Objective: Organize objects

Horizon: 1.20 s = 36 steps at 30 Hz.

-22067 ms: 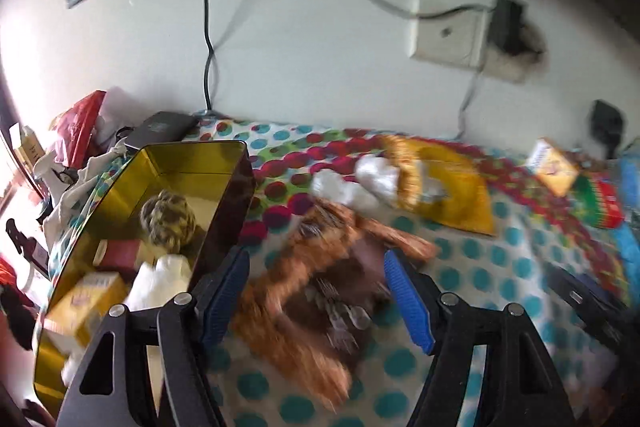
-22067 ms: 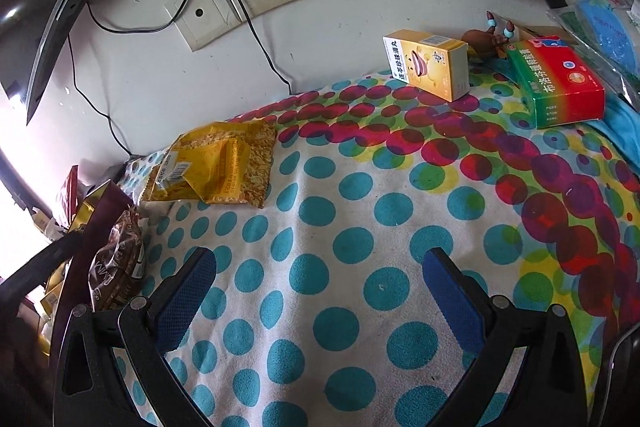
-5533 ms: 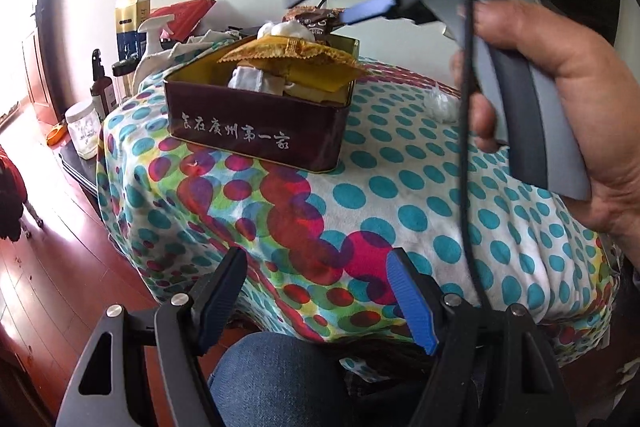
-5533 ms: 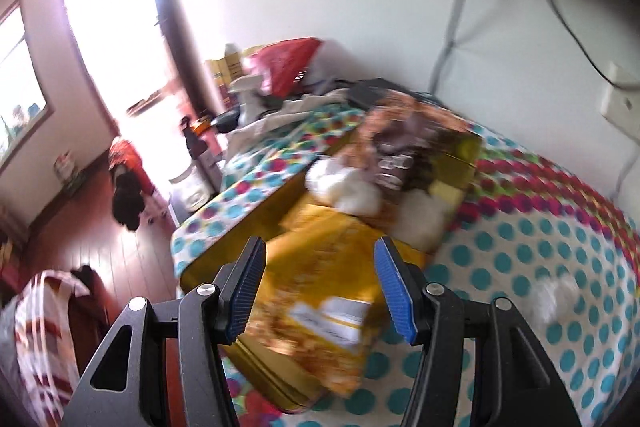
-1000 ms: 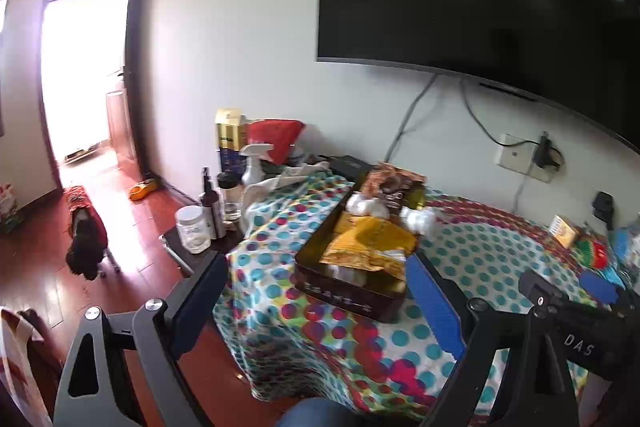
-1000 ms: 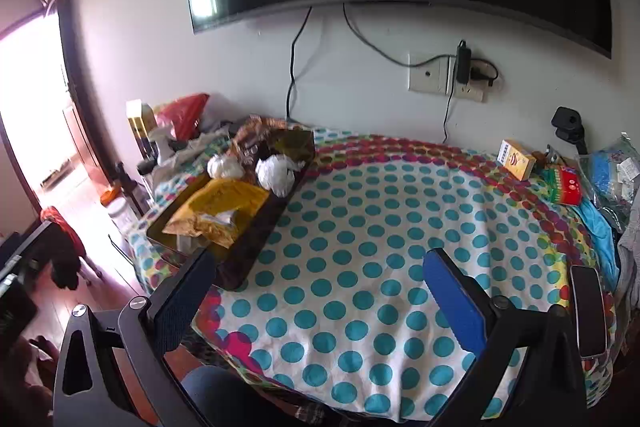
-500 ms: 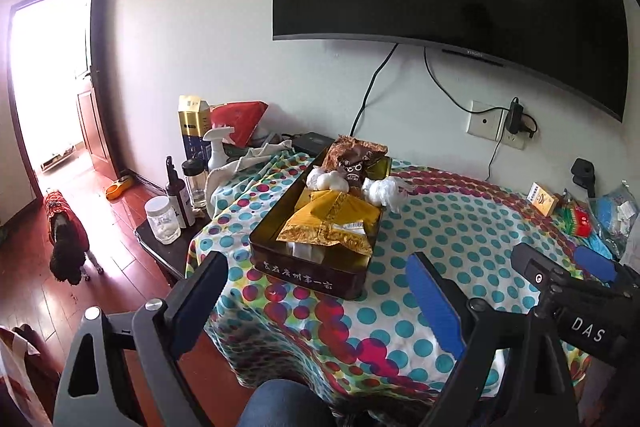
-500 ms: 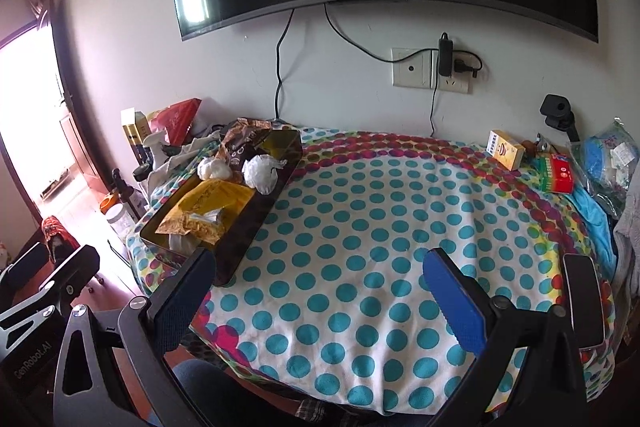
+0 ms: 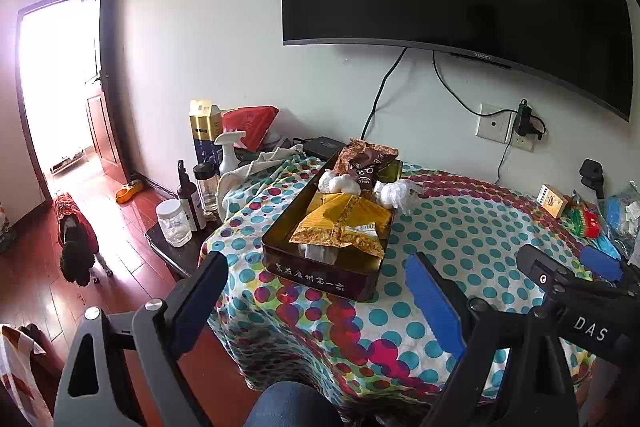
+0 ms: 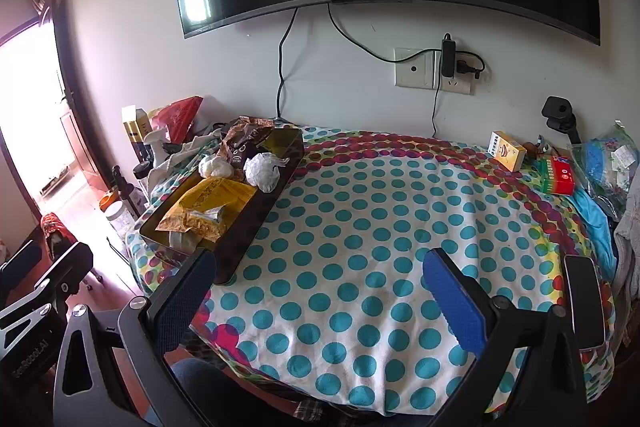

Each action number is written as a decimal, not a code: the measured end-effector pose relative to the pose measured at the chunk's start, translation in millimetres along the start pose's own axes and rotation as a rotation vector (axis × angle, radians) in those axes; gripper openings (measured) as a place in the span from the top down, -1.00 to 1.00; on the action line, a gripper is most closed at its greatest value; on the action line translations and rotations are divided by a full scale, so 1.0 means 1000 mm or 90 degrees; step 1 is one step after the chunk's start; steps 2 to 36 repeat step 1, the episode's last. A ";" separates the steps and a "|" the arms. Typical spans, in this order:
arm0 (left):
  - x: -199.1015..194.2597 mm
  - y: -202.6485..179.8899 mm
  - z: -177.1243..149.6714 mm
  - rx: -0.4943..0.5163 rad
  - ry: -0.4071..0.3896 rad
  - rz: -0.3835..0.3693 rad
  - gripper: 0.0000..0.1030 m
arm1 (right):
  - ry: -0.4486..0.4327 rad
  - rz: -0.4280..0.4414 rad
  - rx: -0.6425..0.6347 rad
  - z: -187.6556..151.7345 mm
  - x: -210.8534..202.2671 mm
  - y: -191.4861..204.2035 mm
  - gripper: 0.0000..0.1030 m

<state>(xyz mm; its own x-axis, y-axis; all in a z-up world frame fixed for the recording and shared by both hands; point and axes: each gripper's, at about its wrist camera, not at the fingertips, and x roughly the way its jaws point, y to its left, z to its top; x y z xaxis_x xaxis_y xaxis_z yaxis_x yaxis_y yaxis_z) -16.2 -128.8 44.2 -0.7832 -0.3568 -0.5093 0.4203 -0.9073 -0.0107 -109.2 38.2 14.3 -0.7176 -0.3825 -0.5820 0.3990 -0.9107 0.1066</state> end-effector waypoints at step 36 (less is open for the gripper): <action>0.000 0.000 0.000 -0.002 0.001 -0.005 -0.80 | 0.000 0.000 0.000 0.000 0.000 0.000 -1.00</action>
